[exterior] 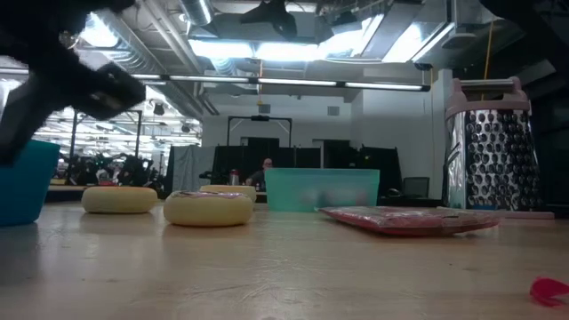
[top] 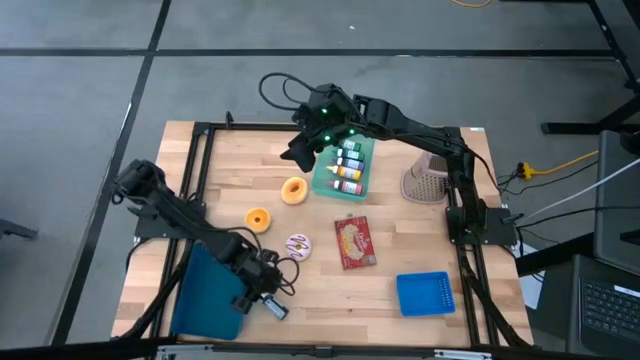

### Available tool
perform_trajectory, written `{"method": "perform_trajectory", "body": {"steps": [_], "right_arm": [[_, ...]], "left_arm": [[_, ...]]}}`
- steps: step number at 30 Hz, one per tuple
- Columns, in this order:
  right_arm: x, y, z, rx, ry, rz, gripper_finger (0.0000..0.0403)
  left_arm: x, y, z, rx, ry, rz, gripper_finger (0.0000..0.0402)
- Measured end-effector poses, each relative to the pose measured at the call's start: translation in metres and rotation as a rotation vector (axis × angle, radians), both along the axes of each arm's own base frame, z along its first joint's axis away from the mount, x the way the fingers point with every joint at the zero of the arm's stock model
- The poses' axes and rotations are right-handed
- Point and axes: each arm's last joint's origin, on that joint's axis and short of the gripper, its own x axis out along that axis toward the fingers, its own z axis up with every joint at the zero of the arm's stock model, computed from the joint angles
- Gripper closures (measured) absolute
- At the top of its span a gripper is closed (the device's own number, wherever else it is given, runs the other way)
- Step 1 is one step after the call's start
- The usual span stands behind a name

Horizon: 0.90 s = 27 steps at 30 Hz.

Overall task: Pick & Place Food Item
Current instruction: Put the black food coloring into the green bin

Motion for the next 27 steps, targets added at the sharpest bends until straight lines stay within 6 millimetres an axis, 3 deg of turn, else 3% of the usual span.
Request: {"method": "perform_trajectory", "body": {"steps": [11,16,27], "right_arm": [[0.000,0.001,0.000,0.002,-0.004,0.029,0.0179],[0.000,0.001,0.000,0.002,-0.004,0.029,0.0179],[0.000,0.001,0.000,0.005,-0.003,0.027,0.0179]], "left_arm": [[0.004,-0.007,-0.013,0.000,0.061,-0.040,0.0186],[0.004,-0.007,-0.014,0.022,0.045,-0.054,0.0185],[0.007,-0.009,-0.035,0.084,0.087,-0.071,0.0204]]}}
